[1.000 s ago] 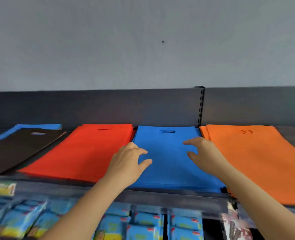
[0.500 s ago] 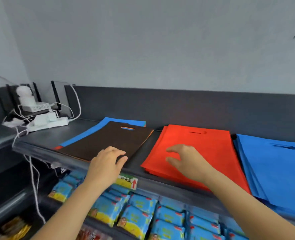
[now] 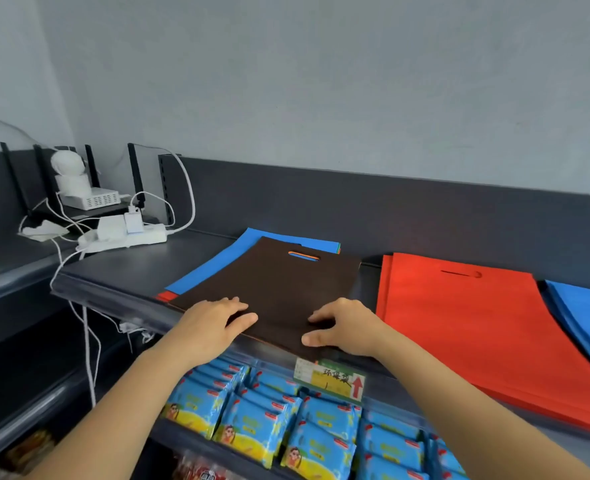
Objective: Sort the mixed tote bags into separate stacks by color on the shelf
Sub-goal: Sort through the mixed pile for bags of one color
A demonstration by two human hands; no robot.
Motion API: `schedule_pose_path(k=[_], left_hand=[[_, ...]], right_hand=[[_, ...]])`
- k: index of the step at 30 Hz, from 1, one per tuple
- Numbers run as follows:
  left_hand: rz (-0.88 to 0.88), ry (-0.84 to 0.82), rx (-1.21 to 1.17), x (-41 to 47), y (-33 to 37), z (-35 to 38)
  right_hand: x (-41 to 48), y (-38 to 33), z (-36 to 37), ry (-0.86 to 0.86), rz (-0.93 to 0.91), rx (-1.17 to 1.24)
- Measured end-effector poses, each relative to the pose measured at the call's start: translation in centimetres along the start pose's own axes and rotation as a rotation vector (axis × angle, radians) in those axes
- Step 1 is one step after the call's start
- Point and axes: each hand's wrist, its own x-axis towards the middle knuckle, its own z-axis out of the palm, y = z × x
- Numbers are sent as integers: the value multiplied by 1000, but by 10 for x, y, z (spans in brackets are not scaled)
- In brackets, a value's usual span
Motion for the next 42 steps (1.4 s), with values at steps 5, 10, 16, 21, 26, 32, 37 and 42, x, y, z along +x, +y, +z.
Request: schedule_pose_path(k=[5, 10, 16, 21, 26, 32, 37, 42], left_hand=[[30, -115, -9, 0, -4, -10], [46, -156, -30, 2, -5, -26], [-57, 47, -101, 16, -13, -21], [-180, 161, -155, 28, -15, -18], [-190, 172, -145, 32, -18, -14], [-109, 165, -64, 25, -13, -11], [-61, 118, -52, 20, -12, -13], [-51, 110, -50, 17, -10, -14]], right_hand=[[11, 1, 10, 218, 85, -70], [22, -3, -2, 247, 103, -32], [19, -10, -29, 508, -68, 275], [-18, -7, -23, 321, -261, 260], [-25, 1, 4, 202, -402, -83], [-15, -6, -7, 503, -265, -101], [-8, -25, -25, 603, -164, 122], [0, -41, -30, 627, -72, 161]])
